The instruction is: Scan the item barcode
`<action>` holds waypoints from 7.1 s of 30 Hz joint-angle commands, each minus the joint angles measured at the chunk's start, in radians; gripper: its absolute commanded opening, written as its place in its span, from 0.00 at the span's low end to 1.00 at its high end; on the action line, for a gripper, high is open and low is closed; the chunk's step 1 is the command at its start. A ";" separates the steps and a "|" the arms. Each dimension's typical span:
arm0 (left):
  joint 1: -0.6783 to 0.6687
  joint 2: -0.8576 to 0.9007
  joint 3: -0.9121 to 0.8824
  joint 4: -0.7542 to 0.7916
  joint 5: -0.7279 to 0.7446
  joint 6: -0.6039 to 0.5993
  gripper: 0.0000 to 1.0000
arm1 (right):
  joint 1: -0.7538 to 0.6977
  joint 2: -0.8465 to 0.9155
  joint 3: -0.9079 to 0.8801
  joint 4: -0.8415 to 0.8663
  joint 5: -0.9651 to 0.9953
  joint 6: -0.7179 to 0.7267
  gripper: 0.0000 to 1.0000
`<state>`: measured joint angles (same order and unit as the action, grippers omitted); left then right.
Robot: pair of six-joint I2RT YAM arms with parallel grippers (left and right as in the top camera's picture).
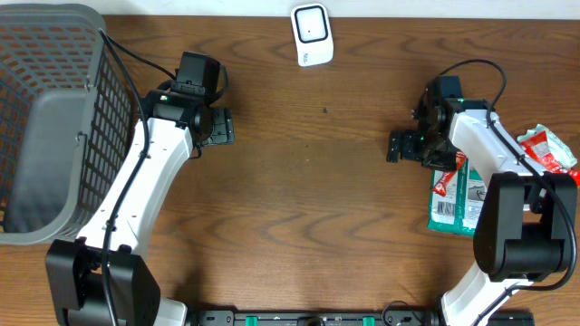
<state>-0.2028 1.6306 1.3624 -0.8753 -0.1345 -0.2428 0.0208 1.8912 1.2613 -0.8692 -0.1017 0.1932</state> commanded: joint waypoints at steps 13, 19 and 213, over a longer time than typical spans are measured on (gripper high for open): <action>0.002 0.004 -0.009 -0.003 -0.013 -0.005 0.83 | -0.003 -0.006 -0.003 0.002 -0.008 -0.011 0.99; 0.002 0.004 -0.009 -0.003 -0.012 -0.005 0.83 | -0.002 -0.006 -0.003 0.003 -0.008 -0.011 0.99; 0.224 -1.629 -1.358 0.934 0.332 0.156 0.84 | 0.085 -1.886 -1.256 0.794 0.089 -0.355 0.99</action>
<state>0.0284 0.0082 0.0059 0.0784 0.1448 -0.2070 0.1032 0.0109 0.0063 -0.0704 -0.0078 -0.1478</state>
